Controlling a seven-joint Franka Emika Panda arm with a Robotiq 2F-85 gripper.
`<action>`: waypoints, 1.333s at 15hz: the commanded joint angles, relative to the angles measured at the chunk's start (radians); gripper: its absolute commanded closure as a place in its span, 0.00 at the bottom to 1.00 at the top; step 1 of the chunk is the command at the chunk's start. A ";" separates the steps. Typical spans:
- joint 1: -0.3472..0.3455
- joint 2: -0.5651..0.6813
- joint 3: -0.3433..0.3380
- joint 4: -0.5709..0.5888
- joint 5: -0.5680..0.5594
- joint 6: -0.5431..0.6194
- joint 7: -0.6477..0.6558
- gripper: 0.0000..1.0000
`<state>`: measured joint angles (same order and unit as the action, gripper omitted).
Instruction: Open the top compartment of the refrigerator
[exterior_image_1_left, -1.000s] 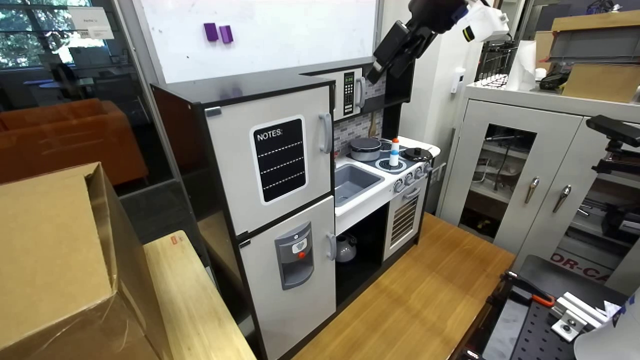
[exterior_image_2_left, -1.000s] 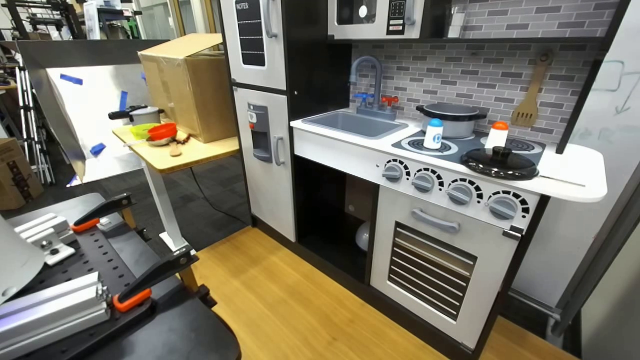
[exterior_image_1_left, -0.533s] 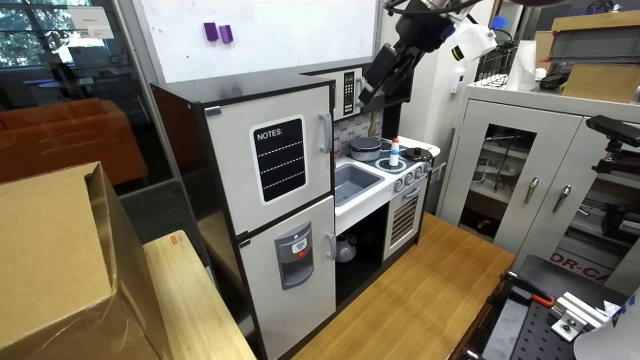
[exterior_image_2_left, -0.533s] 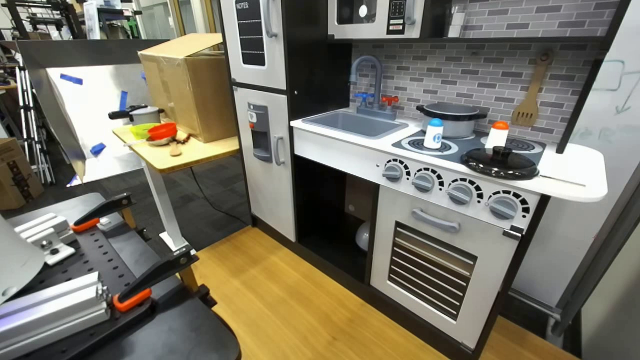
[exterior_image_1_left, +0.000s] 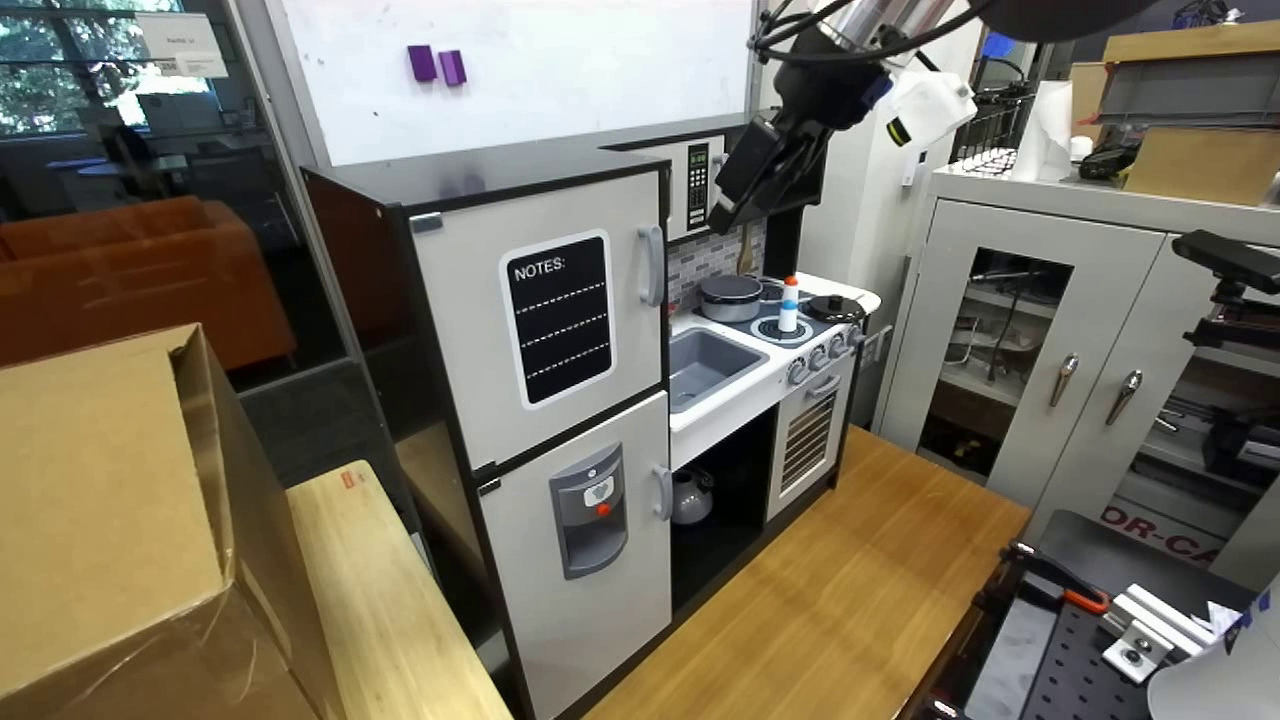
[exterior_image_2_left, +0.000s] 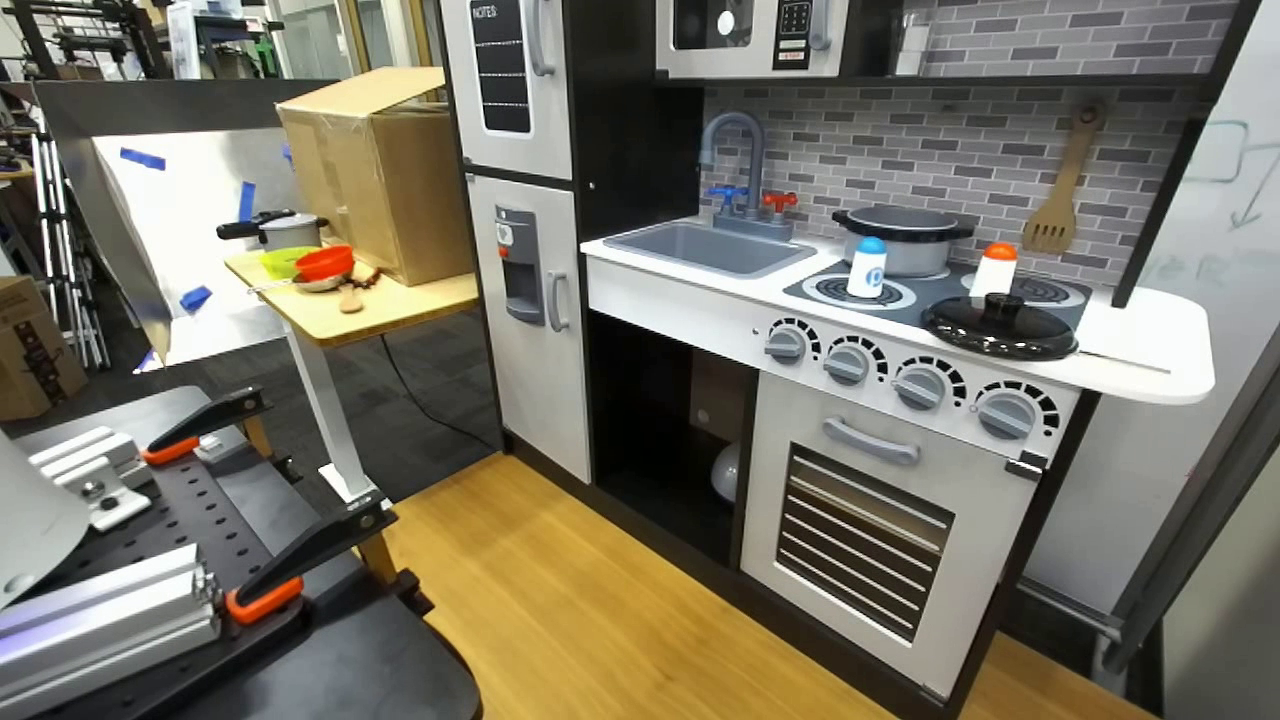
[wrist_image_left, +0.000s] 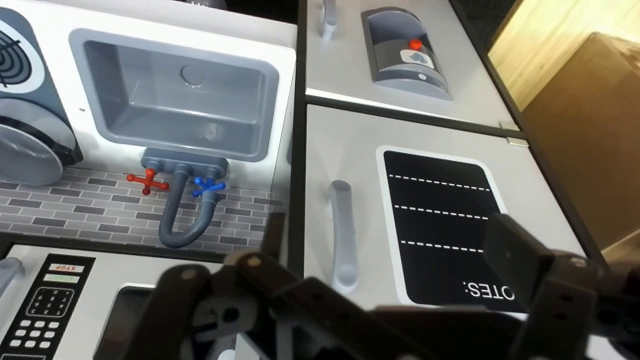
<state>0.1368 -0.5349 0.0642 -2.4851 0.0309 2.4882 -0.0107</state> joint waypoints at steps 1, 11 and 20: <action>-0.007 0.056 0.011 0.021 0.004 0.017 0.005 0.00; -0.019 0.165 0.034 0.088 -0.015 0.057 0.019 0.00; -0.059 0.245 0.082 0.145 -0.123 0.032 0.176 0.00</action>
<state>0.0995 -0.3197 0.1168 -2.3765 -0.0645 2.5295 0.1207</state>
